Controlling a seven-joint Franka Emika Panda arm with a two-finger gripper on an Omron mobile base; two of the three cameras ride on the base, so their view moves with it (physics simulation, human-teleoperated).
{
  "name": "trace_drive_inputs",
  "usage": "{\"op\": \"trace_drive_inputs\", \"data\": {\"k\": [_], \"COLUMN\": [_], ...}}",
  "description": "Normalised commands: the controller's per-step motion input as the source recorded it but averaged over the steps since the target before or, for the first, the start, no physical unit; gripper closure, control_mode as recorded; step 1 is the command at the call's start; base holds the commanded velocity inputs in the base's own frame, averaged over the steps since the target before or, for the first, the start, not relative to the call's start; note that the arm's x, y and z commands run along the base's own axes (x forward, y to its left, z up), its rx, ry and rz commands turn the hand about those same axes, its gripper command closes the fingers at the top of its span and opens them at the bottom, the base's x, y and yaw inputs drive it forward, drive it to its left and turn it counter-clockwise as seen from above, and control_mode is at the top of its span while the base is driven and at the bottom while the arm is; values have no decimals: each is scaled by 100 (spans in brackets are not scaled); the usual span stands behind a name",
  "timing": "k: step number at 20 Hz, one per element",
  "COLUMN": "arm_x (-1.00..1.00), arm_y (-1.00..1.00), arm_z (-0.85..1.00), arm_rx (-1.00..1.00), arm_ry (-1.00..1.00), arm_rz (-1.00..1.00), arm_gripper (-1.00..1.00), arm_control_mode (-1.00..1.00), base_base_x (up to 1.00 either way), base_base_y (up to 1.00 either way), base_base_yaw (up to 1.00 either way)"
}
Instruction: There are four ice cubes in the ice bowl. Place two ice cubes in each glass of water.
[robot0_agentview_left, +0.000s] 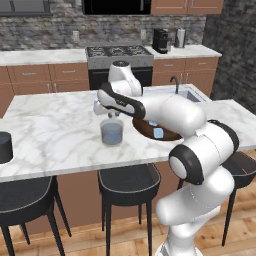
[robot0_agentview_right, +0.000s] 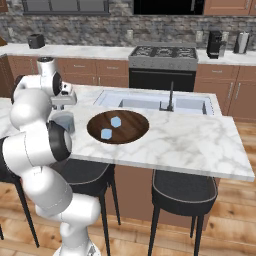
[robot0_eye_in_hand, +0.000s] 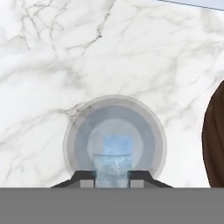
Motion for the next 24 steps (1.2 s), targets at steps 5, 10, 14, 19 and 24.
{"op": "trace_drive_inputs", "data": {"k": [5, 10, 14, 19, 24], "arm_x": [0, 0, -12, -18, 3], "arm_y": [0, 0, 0, 0, 0], "arm_z": [-15, -9, 0, 0, -9], "arm_rx": [0, 0, 0, 0, 0], "arm_ry": [-2, -5, 0, 0, 0], "arm_rz": [0, 0, 0, 0, 0], "arm_gripper": [100, 100, 100, 100, 100], "arm_control_mode": [-100, -100, -100, -100, -100], "base_base_x": [0, 0, 0, 0, 0], "base_base_y": [0, 0, 0, 0, 0], "base_base_yaw": [0, 0, 0, 0, 0]}}
